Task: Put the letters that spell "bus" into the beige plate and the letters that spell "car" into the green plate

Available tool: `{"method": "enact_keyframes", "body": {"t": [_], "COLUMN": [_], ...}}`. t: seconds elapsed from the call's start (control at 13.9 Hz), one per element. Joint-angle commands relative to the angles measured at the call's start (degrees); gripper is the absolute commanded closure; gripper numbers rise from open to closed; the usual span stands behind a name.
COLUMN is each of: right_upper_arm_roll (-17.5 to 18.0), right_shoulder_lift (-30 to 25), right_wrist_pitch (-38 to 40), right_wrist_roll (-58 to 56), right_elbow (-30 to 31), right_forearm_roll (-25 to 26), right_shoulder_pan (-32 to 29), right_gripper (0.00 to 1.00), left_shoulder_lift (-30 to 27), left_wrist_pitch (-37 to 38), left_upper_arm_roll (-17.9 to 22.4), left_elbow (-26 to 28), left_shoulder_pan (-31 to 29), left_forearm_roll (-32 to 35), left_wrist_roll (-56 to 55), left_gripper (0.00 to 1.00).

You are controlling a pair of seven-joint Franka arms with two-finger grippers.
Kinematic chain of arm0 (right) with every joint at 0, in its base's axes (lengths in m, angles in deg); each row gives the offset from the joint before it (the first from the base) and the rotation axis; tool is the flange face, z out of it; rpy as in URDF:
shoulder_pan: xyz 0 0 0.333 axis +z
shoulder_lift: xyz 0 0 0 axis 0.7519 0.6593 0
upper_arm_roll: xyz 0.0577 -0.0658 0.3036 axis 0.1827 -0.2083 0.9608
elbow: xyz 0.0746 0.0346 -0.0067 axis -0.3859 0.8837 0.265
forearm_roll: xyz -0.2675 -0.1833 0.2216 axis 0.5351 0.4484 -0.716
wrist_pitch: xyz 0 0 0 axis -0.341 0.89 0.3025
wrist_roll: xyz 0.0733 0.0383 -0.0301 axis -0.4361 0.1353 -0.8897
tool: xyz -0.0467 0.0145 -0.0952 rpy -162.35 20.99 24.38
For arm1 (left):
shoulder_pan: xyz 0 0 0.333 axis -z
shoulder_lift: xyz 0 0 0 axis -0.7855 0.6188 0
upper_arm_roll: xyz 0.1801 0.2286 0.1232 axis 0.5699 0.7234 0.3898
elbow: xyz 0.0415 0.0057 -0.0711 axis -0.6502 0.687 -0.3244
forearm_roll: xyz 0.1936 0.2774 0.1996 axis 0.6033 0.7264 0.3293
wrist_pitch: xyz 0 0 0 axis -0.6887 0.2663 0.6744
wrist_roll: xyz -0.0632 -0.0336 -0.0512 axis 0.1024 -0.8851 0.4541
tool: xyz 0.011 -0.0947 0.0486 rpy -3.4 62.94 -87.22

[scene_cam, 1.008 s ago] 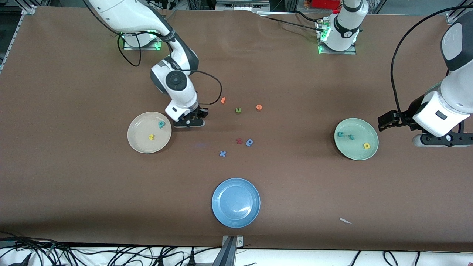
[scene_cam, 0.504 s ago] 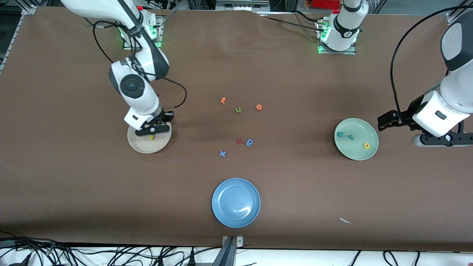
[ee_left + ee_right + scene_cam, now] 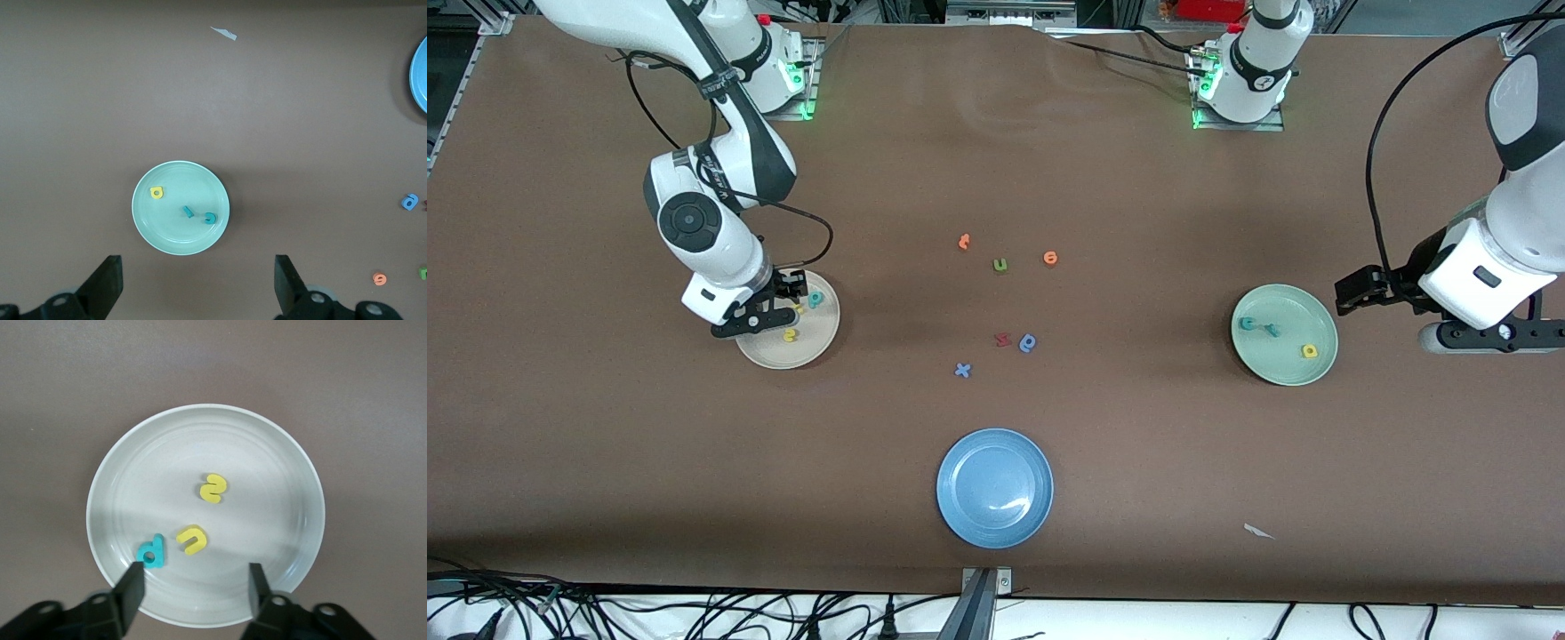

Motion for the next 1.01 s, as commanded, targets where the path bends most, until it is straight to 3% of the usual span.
{"method": "enact_keyframes", "body": {"t": [0.0,0.43,0.65,0.94], "right_upper_arm_roll": [0.9,0.6,-0.9,-4.1], "right_shoulder_lift": [-2.5,-7.1,-9.1,-11.4], "right_wrist_pitch": [1.8,3.3,13.8,25.9], "right_wrist_roll": [-0.6,-0.5,-0.8,-1.5], "right_elbow": [1.0,-1.7,-8.9,-18.3], "right_forearm_roll": [0.0,-2.6,-7.2,-9.1], "right_shoulder_pan": [-1.4,-1.9,-1.9,-1.9], "right_gripper": [0.0,0.0,0.0,0.0], "left_shoulder_lift": [-0.3,-0.4,-0.3,-0.3], "left_wrist_pitch": [0.2,0.2,0.2,0.2], "left_upper_arm_roll": [0.6,0.6,0.6,0.6], "left_elbow": [-0.6,-0.6,-0.6,-0.6], "left_shoulder_pan": [0.5,0.5,0.5,0.5], "left_forearm_roll": [-1.0,-1.1,-1.1,-1.0], "left_wrist_roll": [1.0,1.0,1.0,1.0], "left_gripper": [0.0,0.0,0.0,0.0]}}
